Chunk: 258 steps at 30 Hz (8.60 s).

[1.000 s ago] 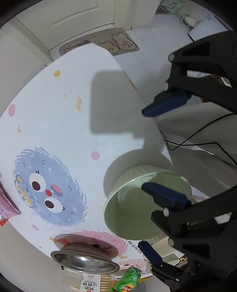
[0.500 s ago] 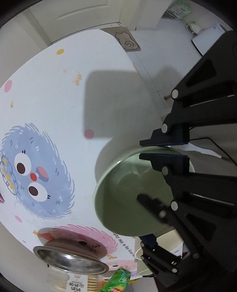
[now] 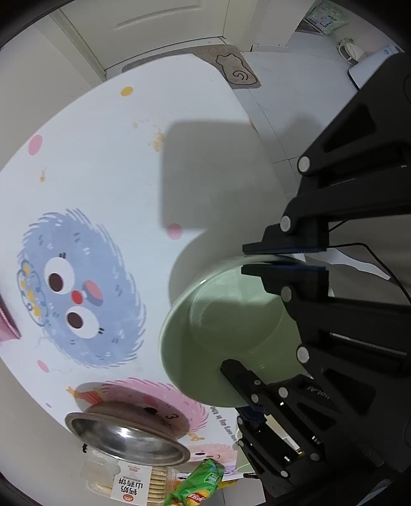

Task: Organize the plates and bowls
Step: 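Grasp a green bowl rim with the left tool while the right tool grasps another, then set the green bowls down and open both tools, then move both open tools toward the cream ceramic bowls, then grasp a cream bowl rim with the left tool while the right tool grasps another, then carry the cream bowls toward the steel bowls with both tools, then lower the cream bowls onto the stacked bowls and open both tools, then move both open tools to the pale green bowls on the table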

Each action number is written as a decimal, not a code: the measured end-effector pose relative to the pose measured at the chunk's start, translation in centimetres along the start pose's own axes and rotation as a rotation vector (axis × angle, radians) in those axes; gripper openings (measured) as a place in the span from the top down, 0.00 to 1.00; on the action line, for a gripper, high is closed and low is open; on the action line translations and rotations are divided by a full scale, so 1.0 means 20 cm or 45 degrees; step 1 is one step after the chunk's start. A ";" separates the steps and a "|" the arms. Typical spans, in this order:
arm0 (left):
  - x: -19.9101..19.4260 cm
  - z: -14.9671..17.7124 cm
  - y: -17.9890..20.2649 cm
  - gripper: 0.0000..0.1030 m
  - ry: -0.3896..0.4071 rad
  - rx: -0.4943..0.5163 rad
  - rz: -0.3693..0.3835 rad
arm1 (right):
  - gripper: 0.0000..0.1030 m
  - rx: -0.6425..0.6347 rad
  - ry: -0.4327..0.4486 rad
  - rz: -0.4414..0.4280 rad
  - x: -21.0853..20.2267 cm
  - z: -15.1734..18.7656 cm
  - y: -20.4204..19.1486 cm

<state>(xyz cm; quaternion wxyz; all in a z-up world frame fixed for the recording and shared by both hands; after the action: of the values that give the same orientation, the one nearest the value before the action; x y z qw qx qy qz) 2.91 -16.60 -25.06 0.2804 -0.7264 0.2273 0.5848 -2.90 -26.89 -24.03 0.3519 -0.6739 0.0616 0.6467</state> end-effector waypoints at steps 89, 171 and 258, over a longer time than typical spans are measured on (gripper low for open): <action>-0.19 0.51 -0.77 0.23 -0.062 -0.674 -0.145 | 0.23 -0.469 -0.129 -0.006 0.10 0.08 -0.74; -0.35 -0.39 -0.45 0.90 0.086 -0.300 -0.084 | 0.93 -0.442 -0.009 -0.037 -0.20 -0.44 -0.64; -0.33 0.64 -1.36 0.21 -0.008 -1.032 -0.308 | 0.34 -0.717 -0.201 -0.152 0.27 0.05 -1.38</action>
<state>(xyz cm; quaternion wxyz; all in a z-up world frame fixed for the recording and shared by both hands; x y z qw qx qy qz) 10.24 12.14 -16.75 0.0393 -0.7976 -0.1091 0.5920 11.97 -3.82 -17.96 0.1924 -0.6950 -0.1874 0.6670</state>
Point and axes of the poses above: each gripper's, at about its wrist camera, not at the fingertips, and x roughly the way its jaws point, y to its right, z to its underside, the point moved 4 cm from there along x, roughly the way its jaws point, and after that the axes turned 11 degrees about -z, right-handed, at the moved point
